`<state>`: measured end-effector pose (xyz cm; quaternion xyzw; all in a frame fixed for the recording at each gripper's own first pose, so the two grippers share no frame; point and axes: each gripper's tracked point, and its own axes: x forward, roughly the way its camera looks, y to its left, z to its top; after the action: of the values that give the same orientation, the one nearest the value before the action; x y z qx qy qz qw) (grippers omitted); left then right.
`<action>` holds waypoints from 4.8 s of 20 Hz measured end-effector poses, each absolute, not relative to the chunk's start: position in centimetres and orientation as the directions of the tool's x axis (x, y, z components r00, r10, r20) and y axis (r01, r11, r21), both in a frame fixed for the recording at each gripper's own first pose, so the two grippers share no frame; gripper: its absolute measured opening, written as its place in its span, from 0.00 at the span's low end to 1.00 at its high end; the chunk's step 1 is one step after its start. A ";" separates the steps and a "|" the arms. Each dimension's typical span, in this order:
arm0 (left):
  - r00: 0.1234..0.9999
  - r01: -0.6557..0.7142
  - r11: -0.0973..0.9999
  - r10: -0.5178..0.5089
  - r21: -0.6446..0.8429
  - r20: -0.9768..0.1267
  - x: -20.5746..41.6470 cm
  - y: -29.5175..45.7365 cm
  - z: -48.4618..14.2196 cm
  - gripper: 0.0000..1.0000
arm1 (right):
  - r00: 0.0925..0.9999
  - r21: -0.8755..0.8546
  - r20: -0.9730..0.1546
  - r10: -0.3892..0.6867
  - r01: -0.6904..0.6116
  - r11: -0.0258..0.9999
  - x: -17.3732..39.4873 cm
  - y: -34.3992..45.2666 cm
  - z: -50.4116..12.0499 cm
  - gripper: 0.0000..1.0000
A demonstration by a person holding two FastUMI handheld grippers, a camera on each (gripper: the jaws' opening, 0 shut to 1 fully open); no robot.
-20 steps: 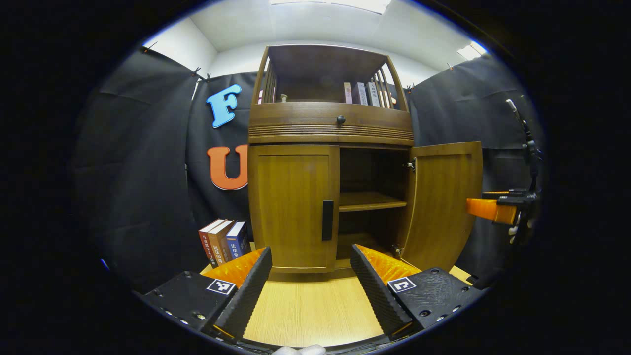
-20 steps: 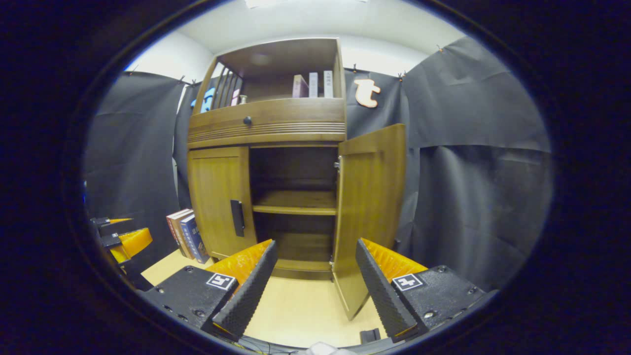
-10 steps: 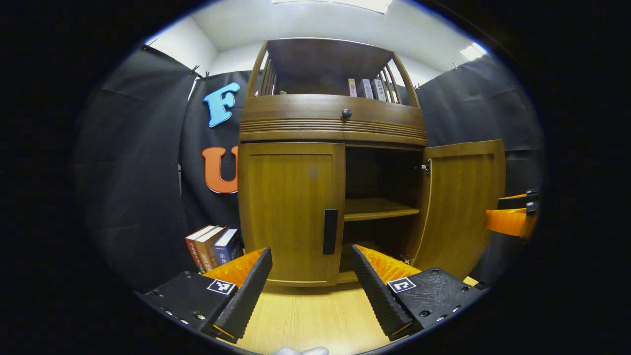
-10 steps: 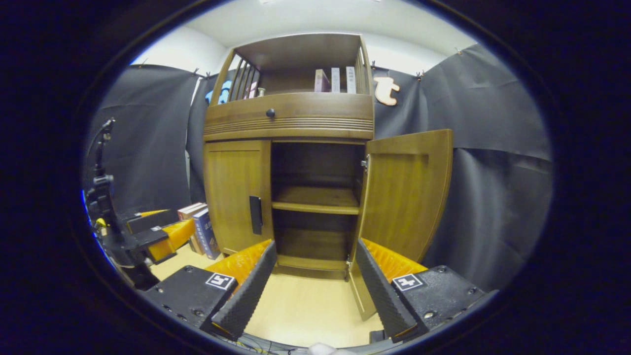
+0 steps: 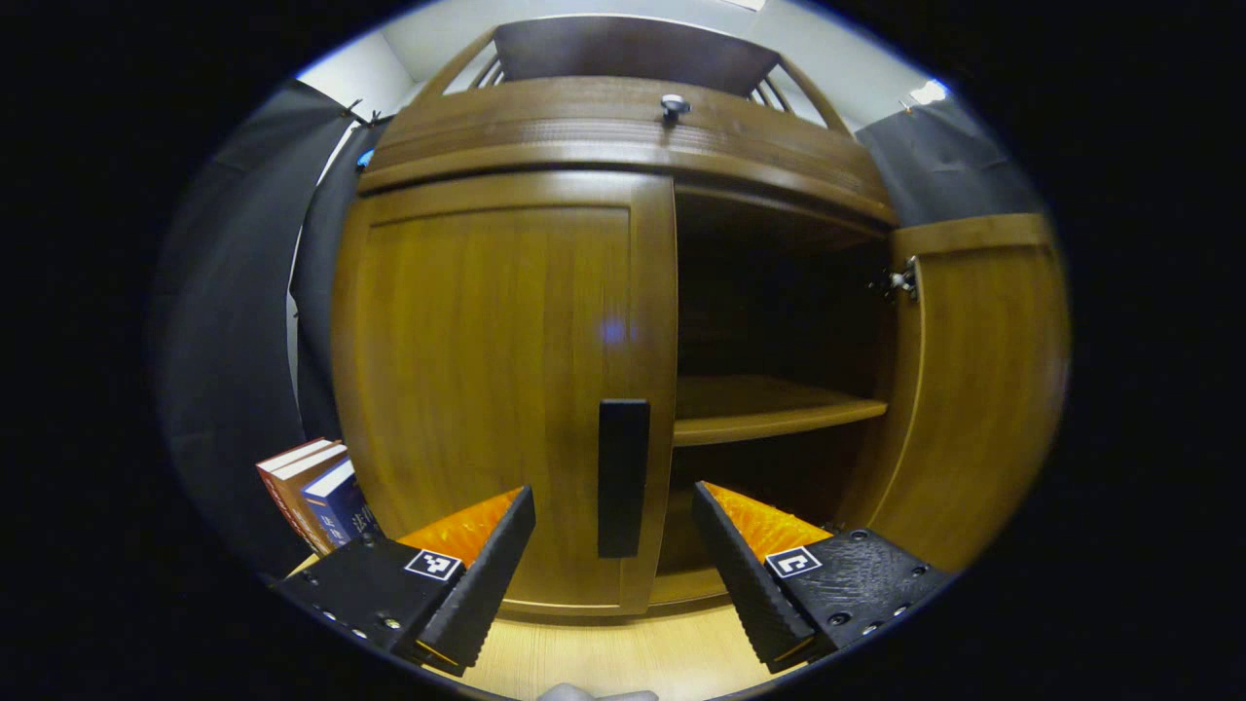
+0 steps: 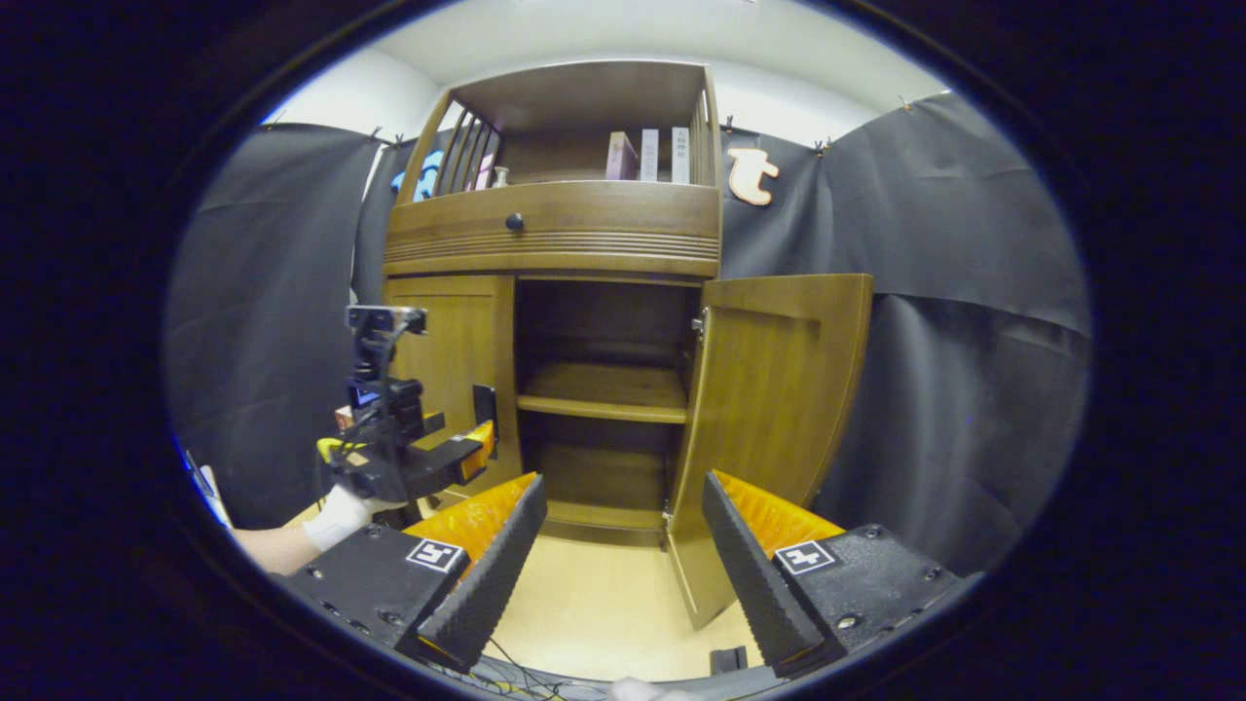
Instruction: Open the right door of the double-door shoe cabinet with the right hand, and open the left door with the left hand.
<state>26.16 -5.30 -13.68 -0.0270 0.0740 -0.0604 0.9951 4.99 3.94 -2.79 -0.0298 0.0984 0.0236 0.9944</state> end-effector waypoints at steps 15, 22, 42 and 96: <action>0.970 0.162 0.984 -0.173 -0.079 -0.170 31.4 -6.2 -15.5 0.34 | 0.963 -0.060 -0.263 0.064 -0.082 0.995 4.6 3.7 -5.0 1.00; 0.967 0.201 0.976 -0.212 -0.089 -0.144 26.4 -5.3 -15.0 0.18 | 0.961 -0.039 -0.265 0.078 -0.092 0.995 3.8 3.9 -5.1 1.00; 0.977 0.130 0.990 -0.136 -0.046 -0.164 13.9 4.2 -14.6 0.20 | 0.927 -0.024 -0.307 0.213 -0.232 0.973 1.9 9.6 -7.3 1.00; 0.965 -0.023 0.999 0.028 0.025 -0.260 -0.8 26.1 -13.6 0.95 | 0.903 -0.025 -0.313 0.295 -0.319 0.948 0.8 13.1 -7.2 1.00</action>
<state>-0.78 26.10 -13.58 0.0111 0.1311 0.0128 0.9912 0.79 13.08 -7.20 -0.0376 0.1543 0.1575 0.9747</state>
